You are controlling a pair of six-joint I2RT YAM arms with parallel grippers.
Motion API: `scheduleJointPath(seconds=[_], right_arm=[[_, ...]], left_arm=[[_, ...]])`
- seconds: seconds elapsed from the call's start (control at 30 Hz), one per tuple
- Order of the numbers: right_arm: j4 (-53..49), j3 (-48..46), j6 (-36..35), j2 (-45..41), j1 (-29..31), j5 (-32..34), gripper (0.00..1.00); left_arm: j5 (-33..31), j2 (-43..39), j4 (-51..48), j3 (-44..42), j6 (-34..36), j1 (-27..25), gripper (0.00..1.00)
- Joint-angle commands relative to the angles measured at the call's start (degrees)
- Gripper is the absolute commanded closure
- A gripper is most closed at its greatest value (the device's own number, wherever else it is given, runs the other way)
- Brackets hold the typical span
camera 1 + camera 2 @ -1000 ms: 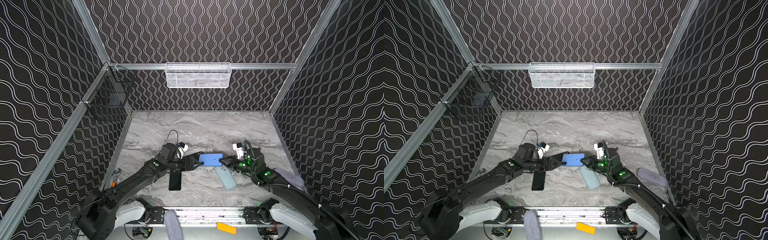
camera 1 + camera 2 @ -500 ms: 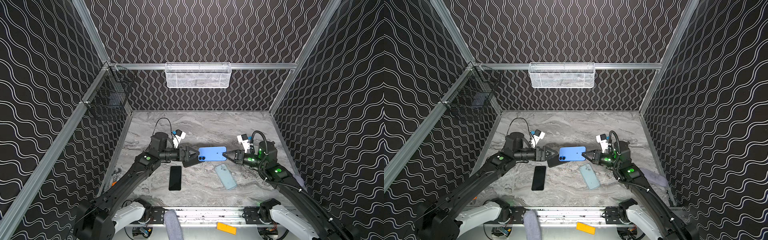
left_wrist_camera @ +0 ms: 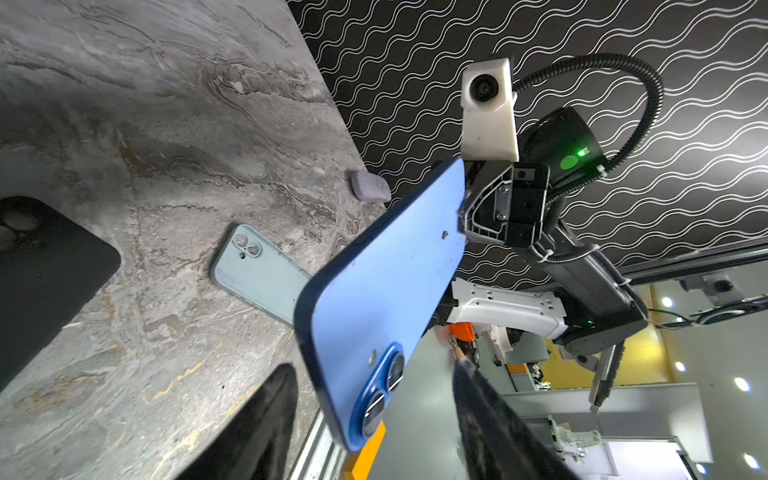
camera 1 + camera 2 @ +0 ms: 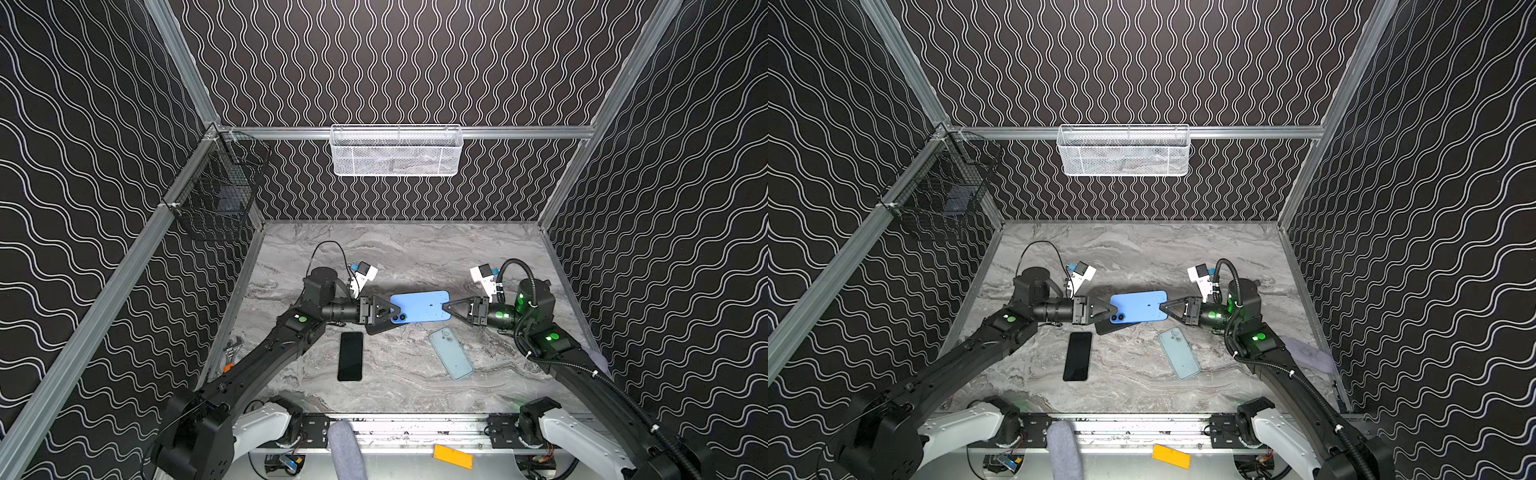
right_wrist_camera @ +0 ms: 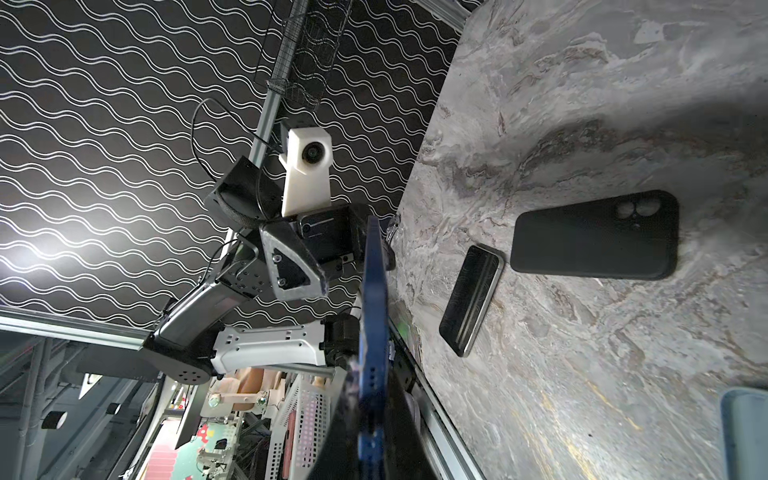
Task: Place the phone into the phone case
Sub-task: 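Open the right gripper off the blue phone while the left gripper holds it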
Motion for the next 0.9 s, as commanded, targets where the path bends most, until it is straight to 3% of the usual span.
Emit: scheduleJointPath(seconds=[0.0,0.07,0.27,0.53,0.83,0.87], right_arm=[[7.5,-0.3,2.6,1.4,-0.2,-2.3,1.0],[9.1,-0.6,3.6,2.1,-0.2,-2.8,1.0],[9.8,-1.0,3.7,4.0,-0.2,-2.8,1.0],[11.2,-1.8,3.8,6.1,-0.2,-3.2,1.0],[7.5,0.2,0.9,7.9,-0.3,-2.8,1.0],[6.6,0.7,0.3,7.9,-0.4,-2.4,0.95]], left_arm=[[1.8,0.3,7.2,-0.5,-3.2,0.1,0.42],[2.2,1.0,9.5,-1.0,-4.6,0.1,0.45],[3.2,3.3,12.7,-0.5,-6.3,0.1,0.65],[4.3,5.0,12.8,0.7,-6.0,0.2,0.75],[4.8,5.8,14.1,0.7,-6.5,0.1,0.96],[4.6,5.6,13.2,0.9,-5.9,0.1,1.0]])
